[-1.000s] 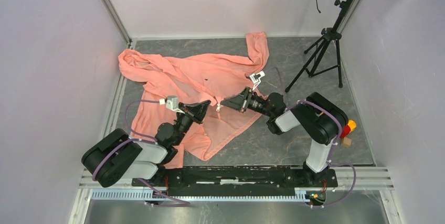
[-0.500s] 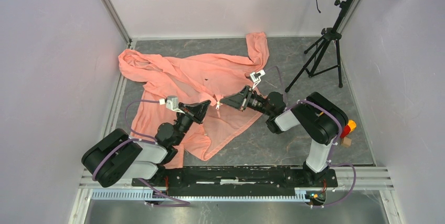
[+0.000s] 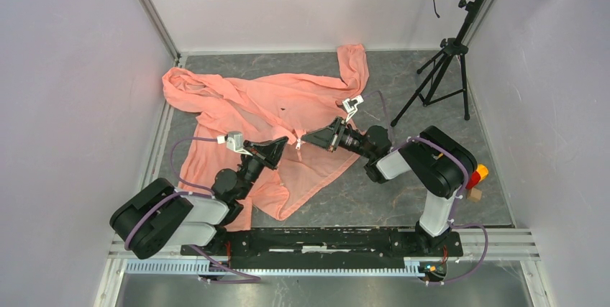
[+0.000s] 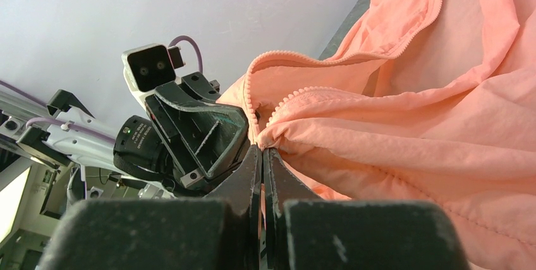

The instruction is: Zip up the jacket

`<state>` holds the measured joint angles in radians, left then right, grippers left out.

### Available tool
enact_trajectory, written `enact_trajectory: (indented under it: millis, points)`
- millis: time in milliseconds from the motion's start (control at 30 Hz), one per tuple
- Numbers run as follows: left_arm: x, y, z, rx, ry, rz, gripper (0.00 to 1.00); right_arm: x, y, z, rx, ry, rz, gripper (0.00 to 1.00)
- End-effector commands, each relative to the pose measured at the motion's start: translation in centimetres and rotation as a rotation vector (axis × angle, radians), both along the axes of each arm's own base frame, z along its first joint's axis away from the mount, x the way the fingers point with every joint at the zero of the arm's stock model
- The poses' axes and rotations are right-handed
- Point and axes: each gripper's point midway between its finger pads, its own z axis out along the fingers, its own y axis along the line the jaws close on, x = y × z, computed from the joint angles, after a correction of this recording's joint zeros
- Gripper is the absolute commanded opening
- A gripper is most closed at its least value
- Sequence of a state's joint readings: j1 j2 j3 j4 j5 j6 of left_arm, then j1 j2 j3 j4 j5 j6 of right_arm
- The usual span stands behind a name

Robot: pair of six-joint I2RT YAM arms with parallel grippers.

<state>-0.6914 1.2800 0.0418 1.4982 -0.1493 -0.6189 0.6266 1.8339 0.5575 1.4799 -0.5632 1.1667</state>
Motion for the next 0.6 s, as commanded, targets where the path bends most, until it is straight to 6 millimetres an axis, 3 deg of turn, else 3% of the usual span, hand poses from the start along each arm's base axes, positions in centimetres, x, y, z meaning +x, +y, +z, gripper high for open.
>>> enact_trajectory:
  millis: [0,567]
  points:
    - [-0.09,0.38,1.34,-0.021,-0.052,0.016,0.02,-2.37,-1.68,10.07,0.307,-0.405,-0.005,0.00]
    - [-0.02,0.10,1.25,-0.029,-0.041,0.005,0.02,-2.24,-1.20,10.00,0.316,-0.390,0.002,0.00]
